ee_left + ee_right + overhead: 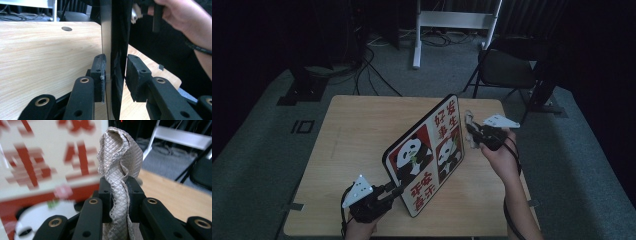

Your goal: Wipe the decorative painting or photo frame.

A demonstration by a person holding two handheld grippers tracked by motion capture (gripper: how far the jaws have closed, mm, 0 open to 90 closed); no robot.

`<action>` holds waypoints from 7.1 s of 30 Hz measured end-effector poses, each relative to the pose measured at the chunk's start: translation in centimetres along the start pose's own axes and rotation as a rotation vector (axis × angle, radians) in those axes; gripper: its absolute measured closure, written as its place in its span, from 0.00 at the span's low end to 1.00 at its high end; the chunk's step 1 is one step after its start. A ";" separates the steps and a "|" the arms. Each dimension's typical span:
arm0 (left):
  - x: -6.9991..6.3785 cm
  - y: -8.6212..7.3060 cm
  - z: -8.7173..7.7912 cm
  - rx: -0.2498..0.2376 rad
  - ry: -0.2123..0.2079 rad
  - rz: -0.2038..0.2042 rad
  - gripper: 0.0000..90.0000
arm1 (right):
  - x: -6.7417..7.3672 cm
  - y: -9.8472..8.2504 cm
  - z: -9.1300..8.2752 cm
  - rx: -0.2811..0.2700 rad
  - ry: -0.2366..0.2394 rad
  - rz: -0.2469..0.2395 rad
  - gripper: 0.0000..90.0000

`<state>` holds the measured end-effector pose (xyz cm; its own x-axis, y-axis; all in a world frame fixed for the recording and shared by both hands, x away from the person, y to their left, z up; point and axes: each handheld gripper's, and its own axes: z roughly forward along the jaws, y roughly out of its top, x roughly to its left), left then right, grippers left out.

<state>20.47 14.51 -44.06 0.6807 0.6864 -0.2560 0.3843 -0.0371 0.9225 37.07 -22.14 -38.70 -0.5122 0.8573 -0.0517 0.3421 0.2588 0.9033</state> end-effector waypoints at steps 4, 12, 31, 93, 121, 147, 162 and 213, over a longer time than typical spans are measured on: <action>-0.2 0.0 0.0 0.000 0.017 0.006 0.86 | 0.7 2.1 -0.5 -0.072 0.010 -0.014 0.86; 0.0 0.0 0.0 -0.007 0.021 -0.003 0.88 | 2.4 5.2 -0.7 -0.149 0.033 -0.057 0.86; 0.5 -0.1 0.1 -0.010 -0.007 0.028 0.88 | 3.9 5.7 1.1 -0.146 0.057 -0.084 0.86; 0.5 0.1 0.2 0.005 -0.042 0.053 0.86 | 1.1 -9.0 5.0 0.171 0.034 0.051 0.86; 0.5 0.1 0.2 0.007 -0.042 0.049 0.86 | 0.6 -13.5 6.3 0.297 0.040 0.102 0.86; 0.5 0.1 0.2 0.011 -0.029 0.048 0.86 | 0.7 -3.8 0.9 -0.040 0.026 0.055 0.86; 0.5 0.1 0.2 0.010 -0.026 0.047 0.87 | 3.1 2.5 -0.9 -0.192 0.069 -0.022 0.86; 0.4 0.2 0.3 0.018 -0.028 0.076 0.85 | 4.9 1.3 1.7 -0.099 0.088 -0.068 0.86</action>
<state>21.05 14.56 -44.07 0.7256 0.6603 -0.1936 0.3417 -0.1015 0.9343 36.36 -16.86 -38.50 -0.6001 0.7958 -0.0809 0.2271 0.2664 0.9367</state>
